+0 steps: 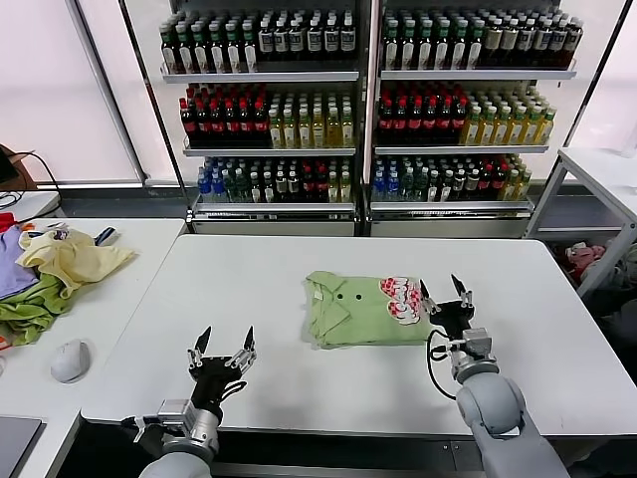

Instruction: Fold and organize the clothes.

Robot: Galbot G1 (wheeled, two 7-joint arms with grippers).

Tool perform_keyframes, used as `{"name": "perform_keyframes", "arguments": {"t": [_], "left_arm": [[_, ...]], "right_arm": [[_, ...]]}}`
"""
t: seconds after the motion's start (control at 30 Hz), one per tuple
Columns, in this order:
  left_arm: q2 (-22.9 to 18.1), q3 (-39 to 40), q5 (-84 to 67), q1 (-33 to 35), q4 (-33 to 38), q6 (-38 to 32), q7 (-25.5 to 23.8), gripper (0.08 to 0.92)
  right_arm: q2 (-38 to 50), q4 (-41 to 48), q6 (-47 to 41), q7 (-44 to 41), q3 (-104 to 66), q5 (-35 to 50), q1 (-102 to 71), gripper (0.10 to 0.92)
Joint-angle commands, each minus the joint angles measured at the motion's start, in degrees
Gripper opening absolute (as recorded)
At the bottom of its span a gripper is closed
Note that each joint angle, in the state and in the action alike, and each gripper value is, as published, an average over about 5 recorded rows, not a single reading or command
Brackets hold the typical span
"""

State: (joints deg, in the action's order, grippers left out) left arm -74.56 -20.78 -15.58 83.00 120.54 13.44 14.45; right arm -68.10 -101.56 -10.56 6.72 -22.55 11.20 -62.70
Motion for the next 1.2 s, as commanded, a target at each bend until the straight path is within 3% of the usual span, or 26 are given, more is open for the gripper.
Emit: {"name": "perform_keyframes", "arguments": {"t": [0.03, 0.23, 0.77, 1.2], "left_arm": [[0.08, -0.36, 1.09, 1.26, 1.42, -0.78, -2.0, 0.823], [-0.03, -0.46, 0.89, 0.59, 1.92, -0.9, -4.36, 0.823], [-1.38, -2.87, 1.23, 0.5, 3.35, 0.01, -6.97, 0.823], [-1.85, -3.45, 1.34, 1.02, 4.74, 0.65, -7.88, 0.823]], "right_arm": [[0.14, -16.17, 3.88, -0.28, -5.27, 0.77, -15.61, 0.742], [-1.86, -18.97, 3.59, 0.7, -5.02, -1.29, -19.8, 0.82], [-7.04, -22.76, 2.01, 4.44, -1.11, -7.84, -22.25, 0.823], [-7.41, -23.44, 1.81, 5.13, -0.22, -7.98, -22.53, 0.823]]}}
